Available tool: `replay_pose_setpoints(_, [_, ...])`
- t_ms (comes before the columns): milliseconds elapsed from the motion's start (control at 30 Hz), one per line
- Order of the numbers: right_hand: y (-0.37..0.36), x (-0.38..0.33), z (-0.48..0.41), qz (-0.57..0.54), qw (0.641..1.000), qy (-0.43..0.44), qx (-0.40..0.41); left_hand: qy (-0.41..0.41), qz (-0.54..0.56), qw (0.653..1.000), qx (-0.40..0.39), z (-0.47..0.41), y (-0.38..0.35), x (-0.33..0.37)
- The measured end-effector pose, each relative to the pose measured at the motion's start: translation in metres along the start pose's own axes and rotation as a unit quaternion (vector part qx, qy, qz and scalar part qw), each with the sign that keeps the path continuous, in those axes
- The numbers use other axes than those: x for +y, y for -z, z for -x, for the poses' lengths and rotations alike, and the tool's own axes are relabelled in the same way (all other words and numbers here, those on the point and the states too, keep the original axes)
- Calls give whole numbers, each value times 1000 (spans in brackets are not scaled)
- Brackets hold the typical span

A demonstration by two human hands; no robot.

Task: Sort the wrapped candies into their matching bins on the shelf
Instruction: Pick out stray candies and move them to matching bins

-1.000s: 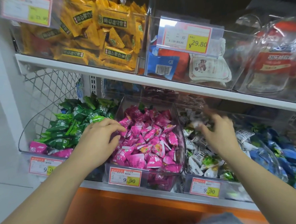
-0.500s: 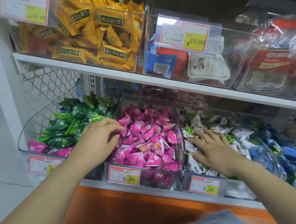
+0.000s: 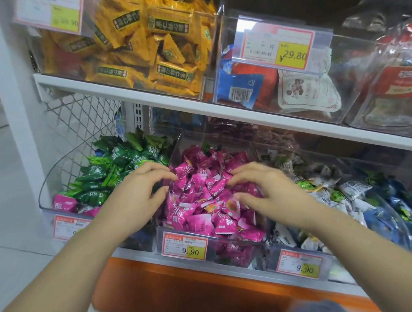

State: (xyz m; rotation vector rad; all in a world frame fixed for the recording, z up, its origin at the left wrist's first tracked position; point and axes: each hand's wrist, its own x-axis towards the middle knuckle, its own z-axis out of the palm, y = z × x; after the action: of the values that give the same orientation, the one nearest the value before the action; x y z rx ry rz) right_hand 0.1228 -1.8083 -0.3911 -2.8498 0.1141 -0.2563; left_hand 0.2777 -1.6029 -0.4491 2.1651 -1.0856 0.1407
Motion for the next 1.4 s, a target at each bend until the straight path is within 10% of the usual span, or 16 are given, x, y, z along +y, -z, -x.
replay_pose_setpoints(167, [-23,-37,-40,-199,955,-6,-218,-8,2,1000,-1,-1,1,-2])
replay_pose_setpoints(367, [-43,-39,-76,2,943,127,-308,-21,13,999,-23,-4,7,-3])
replay_pose_setpoints(667, [-54,-8,-88,171,949,151,-219,-17,10,999,-30,-7,8,-3])
replay_pose_setpoints(1200, [-24,-2,-92,33,990,110,-82,-15,8,999,-34,-7,8,-3])
replay_pose_setpoints(1400, [-53,-35,-94,83,942,197,-259,-17,8,1000,-23,-7,7,-3])
